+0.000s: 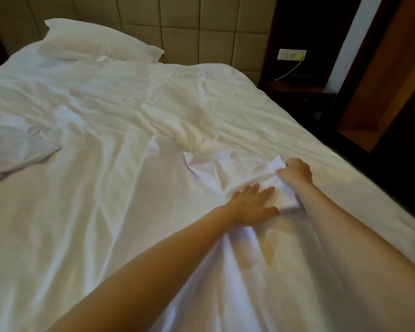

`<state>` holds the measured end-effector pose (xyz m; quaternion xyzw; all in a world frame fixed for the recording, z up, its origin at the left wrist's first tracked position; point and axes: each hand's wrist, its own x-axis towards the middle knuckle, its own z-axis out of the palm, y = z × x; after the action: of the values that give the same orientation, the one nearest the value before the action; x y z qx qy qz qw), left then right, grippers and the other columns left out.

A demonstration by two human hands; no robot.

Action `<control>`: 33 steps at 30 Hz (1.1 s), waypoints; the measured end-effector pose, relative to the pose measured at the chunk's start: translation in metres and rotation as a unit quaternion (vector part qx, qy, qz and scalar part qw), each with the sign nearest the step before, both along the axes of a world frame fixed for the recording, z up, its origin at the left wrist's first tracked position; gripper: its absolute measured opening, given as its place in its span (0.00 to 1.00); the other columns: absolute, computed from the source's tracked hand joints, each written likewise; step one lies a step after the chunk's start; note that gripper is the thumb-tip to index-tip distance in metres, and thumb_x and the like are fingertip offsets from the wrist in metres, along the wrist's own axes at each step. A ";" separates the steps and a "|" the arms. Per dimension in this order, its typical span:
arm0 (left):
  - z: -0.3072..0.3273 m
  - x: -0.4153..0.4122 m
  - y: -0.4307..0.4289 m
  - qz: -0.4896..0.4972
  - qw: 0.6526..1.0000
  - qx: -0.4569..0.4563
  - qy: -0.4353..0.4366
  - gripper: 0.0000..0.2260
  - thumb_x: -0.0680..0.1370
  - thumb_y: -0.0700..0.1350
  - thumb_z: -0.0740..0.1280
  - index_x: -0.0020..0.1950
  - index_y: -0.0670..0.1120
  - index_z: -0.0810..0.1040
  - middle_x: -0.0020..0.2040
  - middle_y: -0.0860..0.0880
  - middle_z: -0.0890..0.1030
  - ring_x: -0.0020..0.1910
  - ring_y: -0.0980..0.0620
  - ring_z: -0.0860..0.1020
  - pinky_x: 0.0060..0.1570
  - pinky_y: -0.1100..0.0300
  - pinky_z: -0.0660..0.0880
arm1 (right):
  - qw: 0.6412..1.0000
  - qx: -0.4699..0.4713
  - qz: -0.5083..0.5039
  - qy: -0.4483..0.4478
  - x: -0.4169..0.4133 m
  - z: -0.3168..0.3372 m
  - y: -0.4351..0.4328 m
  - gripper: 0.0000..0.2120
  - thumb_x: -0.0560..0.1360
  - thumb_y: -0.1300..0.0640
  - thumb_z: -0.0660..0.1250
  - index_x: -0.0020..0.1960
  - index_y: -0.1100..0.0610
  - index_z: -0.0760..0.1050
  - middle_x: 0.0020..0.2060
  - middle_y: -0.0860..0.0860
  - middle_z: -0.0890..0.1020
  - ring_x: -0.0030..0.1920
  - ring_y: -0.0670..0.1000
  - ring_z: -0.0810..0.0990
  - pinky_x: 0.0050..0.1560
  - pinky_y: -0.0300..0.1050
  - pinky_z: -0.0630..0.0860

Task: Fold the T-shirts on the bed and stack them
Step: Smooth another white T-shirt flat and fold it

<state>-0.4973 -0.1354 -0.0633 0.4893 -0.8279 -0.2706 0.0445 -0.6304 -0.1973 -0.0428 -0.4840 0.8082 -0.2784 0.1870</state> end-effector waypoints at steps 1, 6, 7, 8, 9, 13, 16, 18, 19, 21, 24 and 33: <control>0.002 0.000 -0.003 0.013 0.999 0.005 0.031 0.29 0.77 0.58 0.54 0.77 0.51 0.54 0.77 0.45 0.54 0.76 0.47 0.53 0.73 0.51 0.52 | 0.999 0.031 0.001 0.009 -0.004 -0.001 0.001 0.07 0.76 0.63 0.61 0.51 0.64 0.74 0.52 0.60 0.78 0.47 0.59 0.77 0.41 0.44 0.69; 0.023 0.032 -0.055 0.121 0.977 -0.118 0.130 0.19 0.79 0.36 0.55 0.70 0.44 0.68 0.67 0.39 0.70 0.65 0.42 0.70 0.64 0.54 0.66 | 0.994 0.027 0.013 -0.103 -0.009 0.005 -0.007 0.11 0.75 0.56 0.65 0.47 0.65 0.71 0.48 0.59 0.76 0.46 0.59 0.76 0.39 0.44 0.71; 0.023 0.041 -0.069 0.134 0.977 -0.136 0.098 0.20 0.78 0.34 0.55 0.69 0.43 0.68 0.66 0.39 0.71 0.64 0.41 0.71 0.63 0.53 0.67 | 0.991 0.013 0.014 -0.130 -0.008 0.005 -0.010 0.15 0.75 0.55 0.66 0.53 0.66 0.71 0.49 0.59 0.75 0.50 0.61 0.77 0.42 0.46 0.72; 0.022 0.049 -0.082 0.143 0.976 -0.151 0.060 0.21 0.78 0.33 0.55 0.70 0.44 0.67 0.66 0.40 0.71 0.63 0.41 0.71 0.62 0.51 0.68 | 0.989 0.007 0.010 -0.145 -0.008 0.003 -0.011 0.19 0.75 0.54 0.67 0.59 0.66 0.70 0.50 0.58 0.74 0.53 0.61 0.77 0.46 0.48 0.72; 0.021 0.058 -0.095 0.148 0.976 -0.160 0.018 0.20 0.78 0.33 0.55 0.70 0.44 0.66 0.66 0.42 0.71 0.63 0.42 0.71 0.61 0.51 0.68 | 0.989 0.009 0.007 -0.147 -0.008 0.001 -0.013 0.22 0.75 0.54 0.68 0.61 0.67 0.69 0.49 0.58 0.73 0.55 0.62 0.76 0.48 0.48 0.72; 0.011 0.085 -0.126 0.138 0.977 -0.094 -0.134 0.16 0.80 0.43 0.59 0.68 0.48 0.68 0.65 0.45 0.73 0.63 0.43 0.72 0.61 0.54 0.68 | 0.991 0.042 -0.001 -0.130 -0.013 -0.010 -0.022 0.18 0.75 0.58 0.68 0.59 0.67 0.69 0.47 0.57 0.72 0.54 0.60 0.76 0.46 0.46 0.71; 0.006 0.094 -0.136 0.151 0.972 -0.066 -0.165 0.13 0.77 0.50 0.64 0.60 0.50 0.73 0.58 0.46 0.73 0.57 0.46 0.72 0.60 0.54 0.69 | 0.992 0.054 -0.011 -0.113 -0.014 -0.010 -0.027 0.11 0.77 0.59 0.64 0.52 0.67 0.72 0.48 0.59 0.74 0.53 0.61 0.76 0.45 0.45 0.69; 0.011 0.092 -0.139 0.121 0.976 -0.083 -0.162 0.07 0.78 0.50 0.63 0.52 0.47 0.74 0.51 0.44 0.72 0.51 0.48 0.71 0.53 0.57 0.67 | 0.995 0.041 -0.019 -0.083 -0.013 -0.010 -0.031 0.11 0.78 0.62 0.61 0.57 0.67 0.73 0.53 0.61 0.77 0.56 0.61 0.77 0.45 0.45 0.69; 0.015 0.089 -0.141 0.122 0.980 -0.097 -0.127 0.08 0.79 0.48 0.63 0.51 0.44 0.76 0.51 0.41 0.74 0.51 0.46 0.72 0.51 0.57 0.66 | 0.997 0.030 -0.026 -0.067 -0.013 -0.010 -0.033 0.12 0.78 0.63 0.59 0.59 0.66 0.72 0.56 0.61 0.77 0.57 0.61 0.76 0.46 0.45 0.69; 0.024 0.082 -0.143 0.149 0.979 -0.133 -0.040 0.11 0.79 0.46 0.62 0.50 0.38 0.77 0.53 0.37 0.77 0.55 0.41 0.74 0.51 0.56 0.66 | 0.998 0.003 -0.048 -0.032 -0.016 -0.010 -0.034 0.14 0.79 0.65 0.56 0.63 0.65 0.70 0.60 0.61 0.75 0.60 0.62 0.75 0.48 0.48 0.71; 0.026 0.060 -0.151 0.184 0.966 -0.181 0.024 0.11 0.80 0.44 0.61 0.50 0.37 0.77 0.54 0.37 0.78 0.55 0.40 0.74 0.51 0.54 0.68 | 0.996 -0.029 -0.085 0.007 -0.028 -0.009 -0.034 0.15 0.79 0.66 0.54 0.66 0.65 0.67 0.62 0.62 0.74 0.61 0.62 0.74 0.54 0.51 0.72; -0.017 0.024 -0.166 0.248 0.926 -0.273 -0.082 0.14 0.83 0.45 0.53 0.63 0.41 0.72 0.60 0.40 0.72 0.62 0.40 0.66 0.59 0.52 0.63 | 0.994 -0.007 -0.078 0.081 -0.043 -0.031 -0.039 0.15 0.80 0.67 0.52 0.66 0.64 0.66 0.60 0.62 0.75 0.59 0.63 0.75 0.52 0.52 0.74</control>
<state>-0.4736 -0.3014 -0.0798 0.6684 -0.7227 0.0265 0.1739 -0.6738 -0.2360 -0.0742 -0.4414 0.8541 -0.2580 0.0954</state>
